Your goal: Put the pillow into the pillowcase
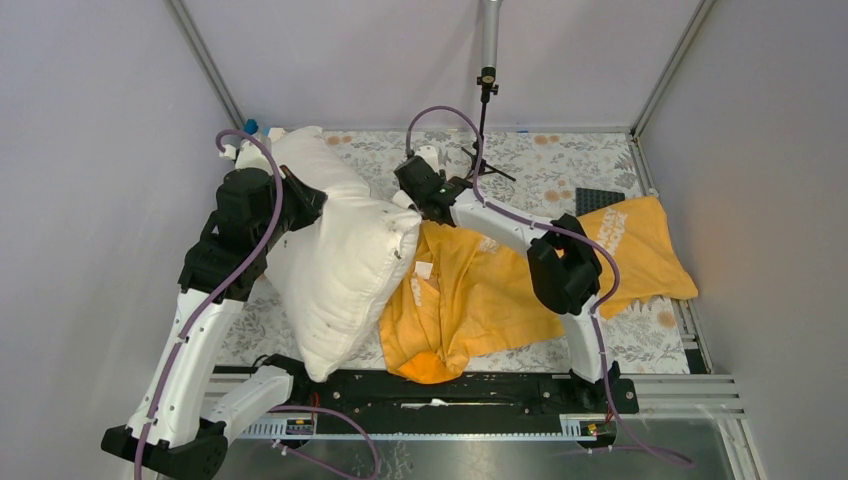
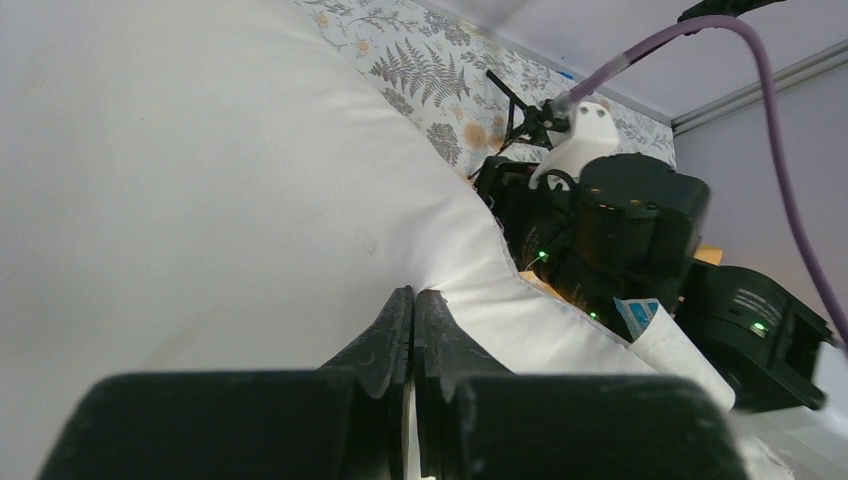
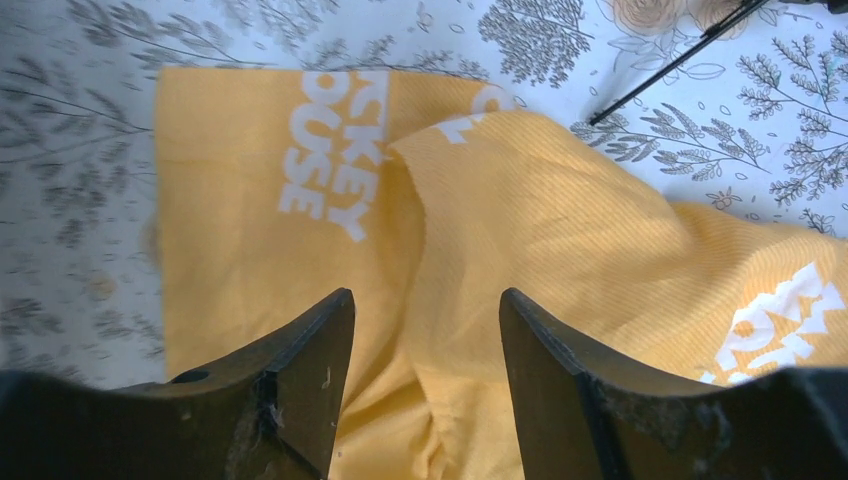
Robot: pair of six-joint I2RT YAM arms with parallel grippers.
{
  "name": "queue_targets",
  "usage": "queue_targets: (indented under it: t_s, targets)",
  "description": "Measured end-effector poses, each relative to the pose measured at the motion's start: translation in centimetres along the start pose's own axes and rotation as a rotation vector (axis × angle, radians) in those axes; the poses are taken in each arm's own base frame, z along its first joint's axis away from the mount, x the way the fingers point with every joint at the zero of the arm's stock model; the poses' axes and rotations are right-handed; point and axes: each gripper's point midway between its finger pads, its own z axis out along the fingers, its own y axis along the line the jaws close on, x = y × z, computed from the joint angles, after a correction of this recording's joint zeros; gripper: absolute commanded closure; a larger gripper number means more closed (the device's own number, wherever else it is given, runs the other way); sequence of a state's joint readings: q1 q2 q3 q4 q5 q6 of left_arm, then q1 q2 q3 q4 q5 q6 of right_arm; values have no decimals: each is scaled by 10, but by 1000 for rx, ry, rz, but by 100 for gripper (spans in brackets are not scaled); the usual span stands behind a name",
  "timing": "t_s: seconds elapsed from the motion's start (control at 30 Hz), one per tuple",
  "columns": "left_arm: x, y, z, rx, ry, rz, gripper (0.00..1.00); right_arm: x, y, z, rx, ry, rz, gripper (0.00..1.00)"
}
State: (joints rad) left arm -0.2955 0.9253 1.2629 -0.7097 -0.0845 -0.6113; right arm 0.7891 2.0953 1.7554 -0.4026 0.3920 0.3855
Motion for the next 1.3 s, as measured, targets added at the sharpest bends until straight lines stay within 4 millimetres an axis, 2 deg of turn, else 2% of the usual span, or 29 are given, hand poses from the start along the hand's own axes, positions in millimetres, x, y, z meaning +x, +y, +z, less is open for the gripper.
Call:
queue_targets:
  t_s: [0.07, 0.23, 0.37, 0.47, 0.53, 0.6, 0.73, 0.8, 0.87, 0.93, 1.03, 1.13, 1.17, 1.3]
  targets:
    - [1, 0, 0, 2, 3, 0, 100, 7, -5, 8, 23, 17, -19, 42]
    - [3, -1, 0, 10, 12, 1, 100, 38, -19, 31, 80, 100, -62, 67]
    - [15, 0, 7, 26, 42, -2, 100, 56, -43, 35, 124, 144, -54, 78]
    - [32, 2, 21, 37, 87, -17, 100, 67, -69, 27, 157, 172, -36, 83]
    - [45, 3, 34, 43, 128, -32, 100, 64, -79, 18, 165, 167, -18, 87]
    - [59, 5, 51, 42, 170, -46, 100, 53, -84, 6, 159, 140, 4, 93]
    - [85, 6, 88, 51, 254, -68, 100, 29, -79, -19, 106, 76, 36, 96]
    - [99, 8, 105, 55, 295, -71, 90, 19, -75, -28, 71, 50, 50, 96]
    - [109, 9, 118, 61, 328, -62, 67, 16, -70, -30, 43, 43, 55, 96]
    - [115, 11, 123, 68, 349, -40, 44, 17, -66, -30, 19, 49, 50, 95]
    - [117, 7, 119, 94, 352, 8, 23, 22, -62, -30, -11, 68, 37, 92]
    - [118, 0, 102, 105, 352, 105, 10, 23, -59, -30, -32, 74, 30, 89]
    - [119, -6, 94, 109, 352, 150, 3, 23, -58, -30, -39, 76, 27, 89]
    - [134, -40, 56, 153, 355, 338, 1, 23, -58, -30, -53, 82, 14, 78]
